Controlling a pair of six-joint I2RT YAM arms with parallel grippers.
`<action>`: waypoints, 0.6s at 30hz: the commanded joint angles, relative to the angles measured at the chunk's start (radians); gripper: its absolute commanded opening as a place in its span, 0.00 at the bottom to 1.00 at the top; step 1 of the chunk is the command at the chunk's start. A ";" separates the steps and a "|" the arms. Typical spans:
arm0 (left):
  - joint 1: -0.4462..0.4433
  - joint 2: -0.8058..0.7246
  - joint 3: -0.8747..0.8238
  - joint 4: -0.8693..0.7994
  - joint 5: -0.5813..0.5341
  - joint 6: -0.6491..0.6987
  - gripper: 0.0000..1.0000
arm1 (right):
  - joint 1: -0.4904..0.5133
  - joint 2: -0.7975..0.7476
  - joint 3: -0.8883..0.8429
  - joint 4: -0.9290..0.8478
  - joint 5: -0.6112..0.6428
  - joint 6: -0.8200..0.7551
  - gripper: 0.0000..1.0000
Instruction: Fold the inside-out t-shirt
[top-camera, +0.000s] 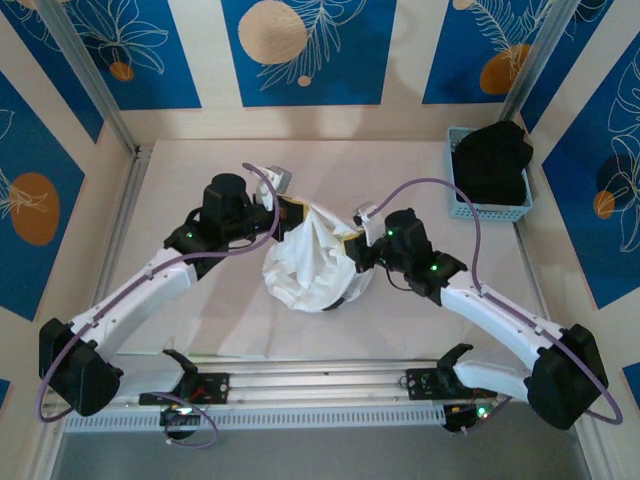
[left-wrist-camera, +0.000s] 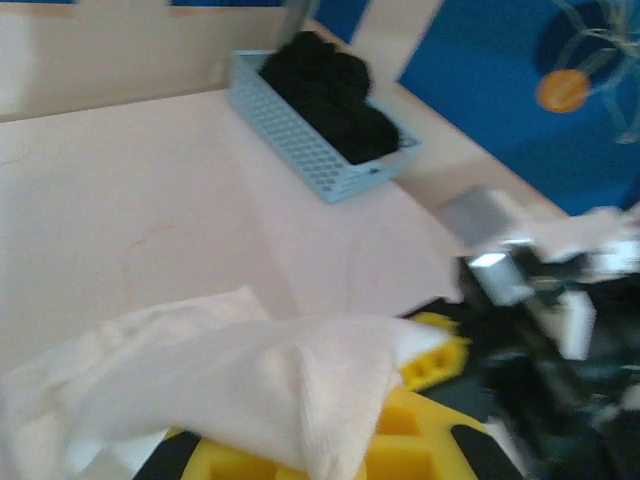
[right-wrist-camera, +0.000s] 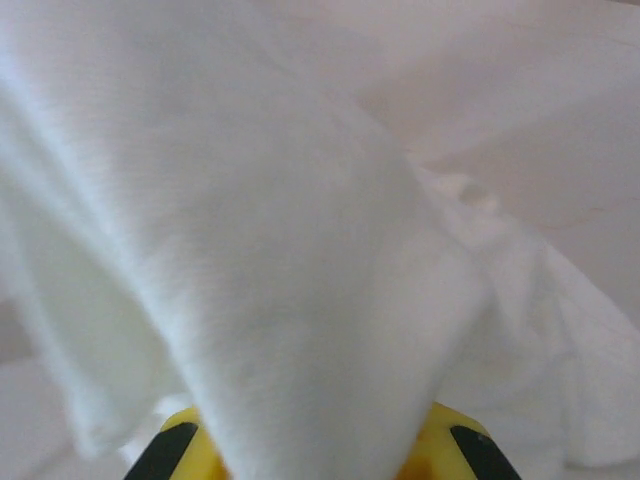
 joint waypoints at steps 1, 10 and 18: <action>0.017 0.046 0.035 -0.002 -0.272 0.060 0.00 | -0.033 -0.038 -0.014 0.079 -0.326 0.058 0.00; 0.023 0.224 0.096 -0.034 -0.374 0.102 0.34 | -0.073 0.006 -0.029 0.230 -0.439 0.194 0.00; 0.009 0.029 -0.106 -0.039 -0.278 0.012 0.61 | -0.109 0.045 -0.039 0.274 -0.435 0.238 0.00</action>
